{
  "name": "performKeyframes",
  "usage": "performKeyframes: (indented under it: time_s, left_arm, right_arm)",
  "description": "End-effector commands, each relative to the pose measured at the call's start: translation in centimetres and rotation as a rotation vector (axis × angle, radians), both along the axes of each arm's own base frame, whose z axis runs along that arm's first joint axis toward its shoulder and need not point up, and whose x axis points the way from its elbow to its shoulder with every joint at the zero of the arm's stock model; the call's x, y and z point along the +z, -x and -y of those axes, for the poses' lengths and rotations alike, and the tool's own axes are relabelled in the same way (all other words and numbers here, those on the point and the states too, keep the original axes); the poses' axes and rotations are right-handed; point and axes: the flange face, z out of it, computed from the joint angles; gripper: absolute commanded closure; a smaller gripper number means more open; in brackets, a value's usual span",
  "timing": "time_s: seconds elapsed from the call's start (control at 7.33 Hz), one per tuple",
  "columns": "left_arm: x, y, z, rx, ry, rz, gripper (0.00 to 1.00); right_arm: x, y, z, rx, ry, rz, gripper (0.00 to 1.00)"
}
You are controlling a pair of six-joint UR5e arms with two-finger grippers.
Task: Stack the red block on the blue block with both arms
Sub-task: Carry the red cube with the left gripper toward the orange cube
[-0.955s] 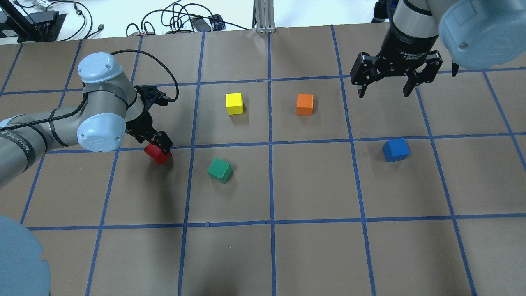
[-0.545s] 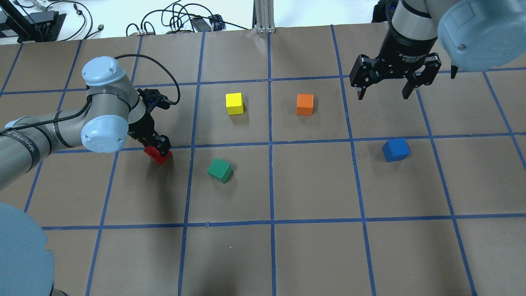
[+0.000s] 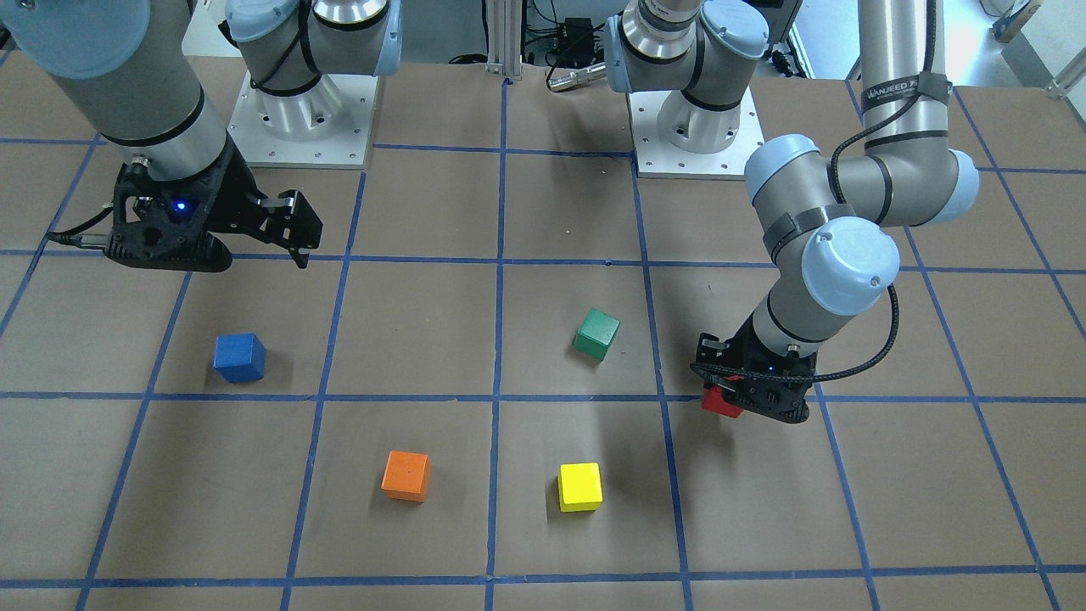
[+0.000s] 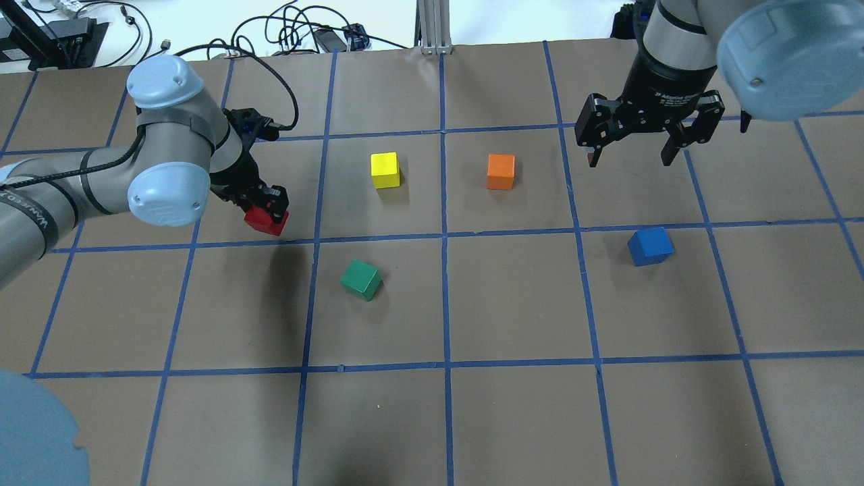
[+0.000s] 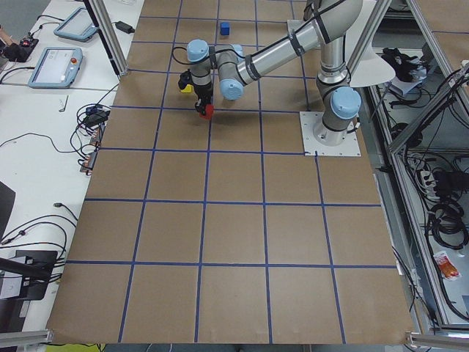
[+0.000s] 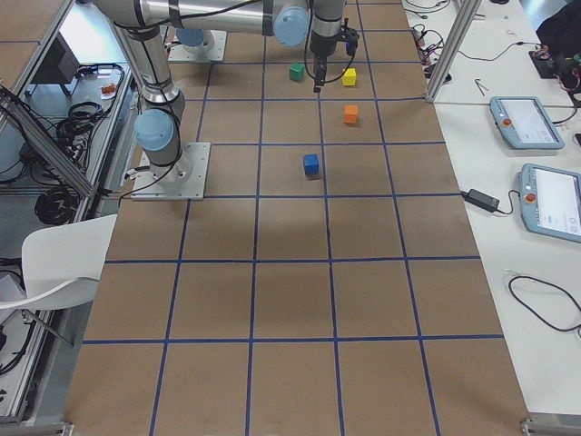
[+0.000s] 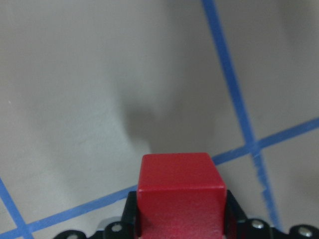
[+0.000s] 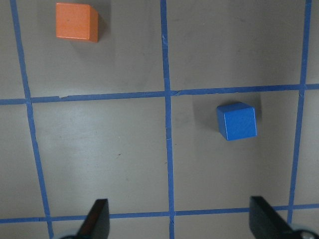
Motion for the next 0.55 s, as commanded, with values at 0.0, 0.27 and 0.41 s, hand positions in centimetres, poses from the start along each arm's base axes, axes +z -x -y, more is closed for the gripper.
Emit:
performKeyframes:
  time_s: [0.0, 0.27, 0.41]
  left_arm:
    - [3.0, 9.5, 1.3, 0.145, 0.078, -0.04, 1.0]
    - [3.0, 18.9, 0.2, 0.198, 0.086, -0.039, 1.0]
    - [2.3, 23.3, -1.0, 0.236, 0.084, -0.049, 1.0]
  right_arm:
    - [0.0, 0.0, 0.0, 0.0, 0.001, -0.001, 0.0]
    - [0.0, 0.1, 0.0, 0.0, 0.001, -0.003, 0.0]
    - [0.0, 0.0, 0.0, 0.0, 0.001, -0.001, 0.0]
